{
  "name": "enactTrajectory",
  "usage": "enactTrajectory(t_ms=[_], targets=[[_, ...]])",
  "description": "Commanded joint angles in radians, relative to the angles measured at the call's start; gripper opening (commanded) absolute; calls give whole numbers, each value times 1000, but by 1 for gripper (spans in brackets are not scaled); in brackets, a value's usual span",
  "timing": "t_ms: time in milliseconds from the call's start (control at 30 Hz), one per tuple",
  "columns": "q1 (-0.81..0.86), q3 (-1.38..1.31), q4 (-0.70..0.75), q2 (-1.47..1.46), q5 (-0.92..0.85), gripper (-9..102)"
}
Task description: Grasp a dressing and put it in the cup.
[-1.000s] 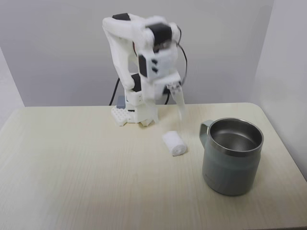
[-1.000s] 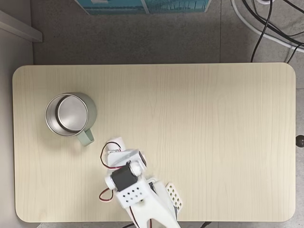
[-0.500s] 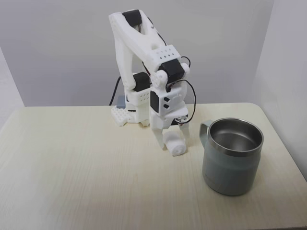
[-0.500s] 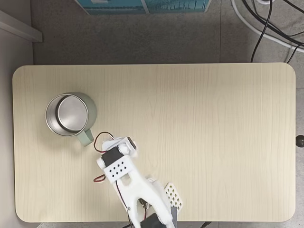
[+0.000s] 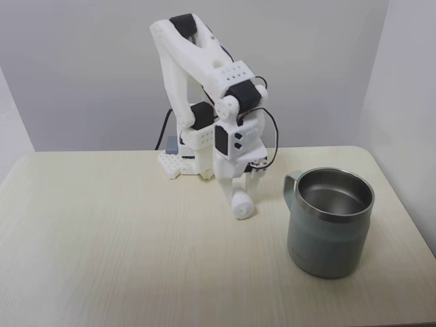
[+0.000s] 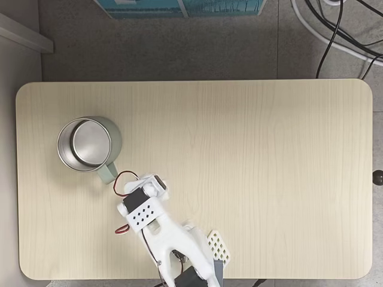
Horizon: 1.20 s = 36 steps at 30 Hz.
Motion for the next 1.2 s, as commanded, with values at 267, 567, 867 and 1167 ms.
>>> enactTrajectory(t_ms=[267,567,867,1167], targets=[[-126,497,509,-204,92,0],[-229,974,721,-40,160,0],[-222,1131,652,130,258,0],[-126,1270,488,387,422,0]])
